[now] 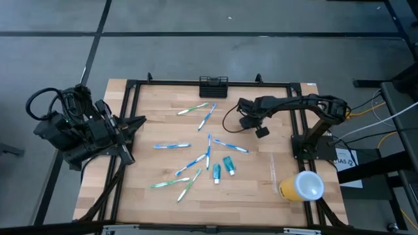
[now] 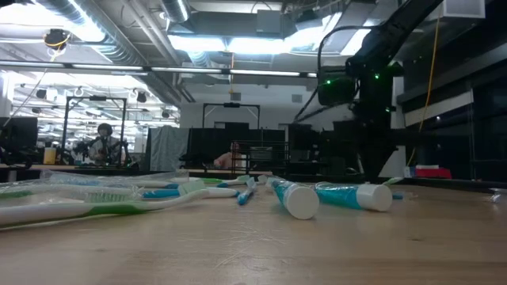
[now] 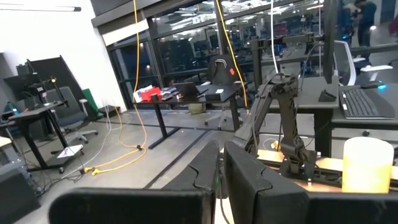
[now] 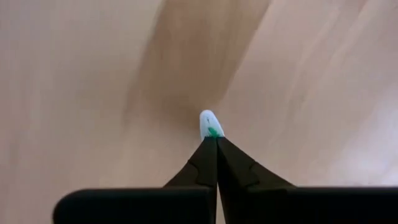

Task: Pick & Place toothbrushing station
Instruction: Put the green toothbrush into the wire organizer

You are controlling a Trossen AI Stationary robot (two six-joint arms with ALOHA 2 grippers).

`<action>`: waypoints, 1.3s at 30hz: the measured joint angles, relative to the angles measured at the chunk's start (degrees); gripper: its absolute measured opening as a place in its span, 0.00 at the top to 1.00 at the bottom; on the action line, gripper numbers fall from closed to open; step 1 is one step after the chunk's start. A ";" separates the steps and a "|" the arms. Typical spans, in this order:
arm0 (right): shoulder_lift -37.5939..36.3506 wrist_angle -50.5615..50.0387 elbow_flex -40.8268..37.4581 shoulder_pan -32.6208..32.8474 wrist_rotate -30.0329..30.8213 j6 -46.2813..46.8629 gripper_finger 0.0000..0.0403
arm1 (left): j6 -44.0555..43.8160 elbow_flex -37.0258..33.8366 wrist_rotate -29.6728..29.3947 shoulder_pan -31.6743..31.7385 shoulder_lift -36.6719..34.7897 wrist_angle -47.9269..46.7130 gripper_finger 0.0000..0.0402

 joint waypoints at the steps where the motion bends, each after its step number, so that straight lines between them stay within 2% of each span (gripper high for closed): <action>1: 0.00 0.90 0.53 0.42 -1.33 1.88 0.99 | 0.17 0.00 0.00 0.00 0.00 -0.01 0.95; 5: -0.20 7.13 3.63 2.62 -6.42 8.94 1.00 | 1.19 0.00 0.00 0.34 0.00 -0.02 0.95; 12: -0.22 26.83 9.86 5.04 -13.92 21.03 1.00 | 2.68 0.00 0.02 1.03 0.00 -0.02 0.95; 18: -0.61 42.20 12.77 3.42 -15.15 25.77 1.00 | 2.55 0.00 0.02 0.81 -0.44 -0.02 0.95; 23: -2.07 51.04 12.79 -0.30 -13.17 29.22 1.00 | 2.04 0.00 0.04 0.81 -0.42 0.79 0.95; 27: -4.32 54.29 12.79 -3.21 -12.98 30.03 1.00 | 2.05 0.00 0.02 0.81 -0.44 1.05 0.95; 39: -6.91 54.28 12.77 -12.86 -10.07 29.54 1.00 | 1.52 0.00 0.03 1.71 -0.46 1.07 0.95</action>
